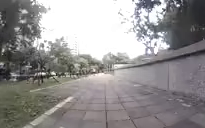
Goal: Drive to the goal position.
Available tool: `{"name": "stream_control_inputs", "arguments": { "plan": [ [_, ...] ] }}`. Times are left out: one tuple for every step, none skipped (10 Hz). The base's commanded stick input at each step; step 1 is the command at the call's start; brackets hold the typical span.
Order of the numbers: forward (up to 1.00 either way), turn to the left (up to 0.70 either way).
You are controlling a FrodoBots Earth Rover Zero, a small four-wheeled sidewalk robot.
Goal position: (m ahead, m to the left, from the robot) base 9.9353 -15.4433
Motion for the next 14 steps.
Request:
{"name": "stream_control_inputs", "arguments": {
  "plan": [
    [0.70,0.00],
    [0.70,0.00],
    [0.70,0.00],
    [0.70,0.00],
    [0.70,0.00],
    [0.70,0.00],
    [0.70,0.00],
    [0.70,0.00],
    [0.70,0.00],
    [0.70,0.00],
    [0.70,0.00],
    [0.70,0.00],
    [0.70,0.00],
    [0.70,0.00]
  ]
}}
